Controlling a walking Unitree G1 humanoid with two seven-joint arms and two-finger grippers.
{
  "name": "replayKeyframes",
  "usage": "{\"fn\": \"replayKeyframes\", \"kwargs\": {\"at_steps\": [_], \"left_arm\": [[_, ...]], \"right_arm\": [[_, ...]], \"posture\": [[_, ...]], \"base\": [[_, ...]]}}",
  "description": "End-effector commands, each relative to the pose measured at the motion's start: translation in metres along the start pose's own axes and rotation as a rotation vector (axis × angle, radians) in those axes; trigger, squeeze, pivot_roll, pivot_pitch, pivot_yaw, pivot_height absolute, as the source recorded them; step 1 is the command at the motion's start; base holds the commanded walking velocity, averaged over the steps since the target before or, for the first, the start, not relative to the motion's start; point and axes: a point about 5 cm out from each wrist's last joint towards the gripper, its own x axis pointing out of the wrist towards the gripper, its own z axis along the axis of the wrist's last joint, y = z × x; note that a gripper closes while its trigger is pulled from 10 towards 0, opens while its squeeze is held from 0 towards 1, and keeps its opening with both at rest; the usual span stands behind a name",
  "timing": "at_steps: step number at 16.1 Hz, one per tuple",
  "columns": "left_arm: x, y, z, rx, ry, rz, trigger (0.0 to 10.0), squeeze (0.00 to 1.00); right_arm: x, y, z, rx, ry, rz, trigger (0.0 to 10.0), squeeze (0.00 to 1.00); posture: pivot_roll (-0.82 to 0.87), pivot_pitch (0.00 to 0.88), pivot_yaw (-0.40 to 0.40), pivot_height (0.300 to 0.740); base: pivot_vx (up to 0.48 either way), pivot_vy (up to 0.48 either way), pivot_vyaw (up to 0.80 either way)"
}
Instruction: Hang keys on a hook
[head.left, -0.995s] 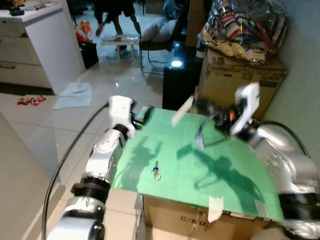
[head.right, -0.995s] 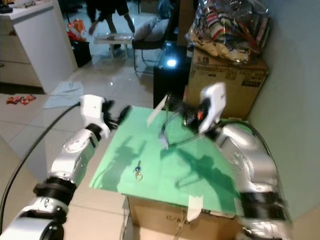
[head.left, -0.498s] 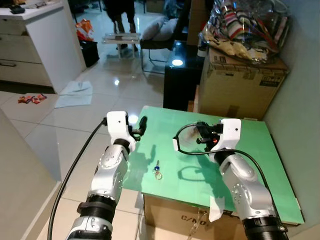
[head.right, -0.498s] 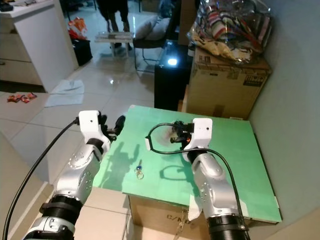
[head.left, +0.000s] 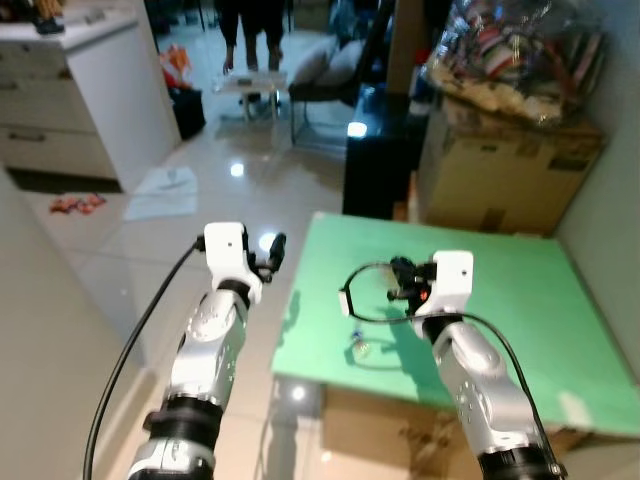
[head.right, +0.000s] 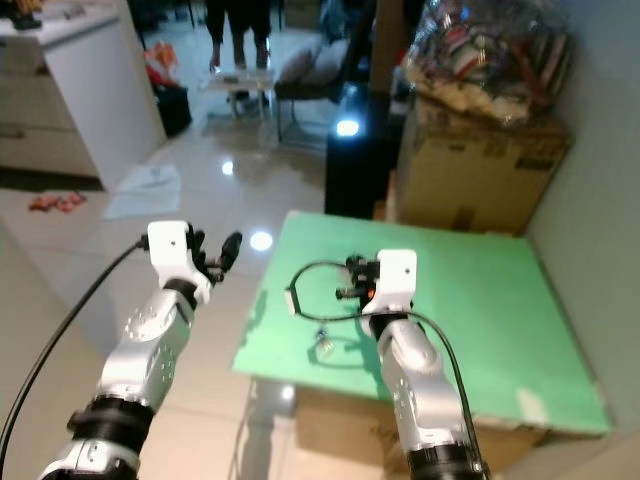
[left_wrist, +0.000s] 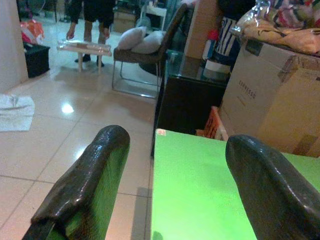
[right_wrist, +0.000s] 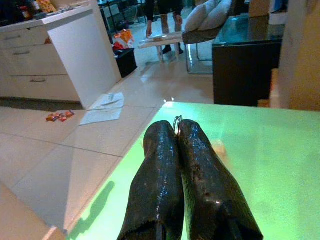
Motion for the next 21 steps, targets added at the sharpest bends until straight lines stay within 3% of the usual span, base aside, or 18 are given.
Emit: {"fn": "replayKeyframes", "kwargs": {"at_steps": [1,5,9,13,17,21], "left_arm": [[-0.002,-0.005,-0.003,0.004,0.012,-0.014,10.0,0.0],[-0.008,0.001,-0.01,0.04,0.039,0.024,10.0,0.0],[-0.024,0.025,-0.017,0.077,0.056,0.085,10.0,0.0],[-0.022,0.012,-0.014,0.087,0.036,0.088,10.0,0.0],[-0.028,0.013,-0.018,0.094,0.053,0.122,10.0,0.0],[-0.03,0.016,-0.014,0.102,0.029,0.136,10.0,0.0]], "right_arm": [[-0.004,-0.006,0.0,-0.003,-0.015,-0.02,0.0,0.0],[-0.006,-0.003,-0.008,-0.028,0.014,-0.012,0.0,0.0],[-0.006,-0.006,-0.012,-0.019,0.025,-0.015,0.0,0.0],[-0.003,-0.006,-0.015,-0.026,0.031,-0.015,0.0,0.0],[-0.001,-0.007,-0.015,-0.03,0.032,-0.007,0.0,0.0],[0.0,-0.007,-0.019,-0.028,0.046,0.002,0.0,0.0]], "posture": [[-0.15,0.0,0.034,0.74],[-0.14,0.0,0.029,0.74],[-0.12,0.0,0.019,0.74],[-0.11,0.0,0.009,0.74],[-0.1,0.0,-0.002,0.74],[-0.08,0.0,-0.01,0.74]], "base": [[0.0,0.472,0.0],[0.0,0.187,0.46],[0.0,-0.089,0.58],[0.0,-0.48,0.51],[0.0,-0.455,0.5],[0.0,0.0,0.49]]}}
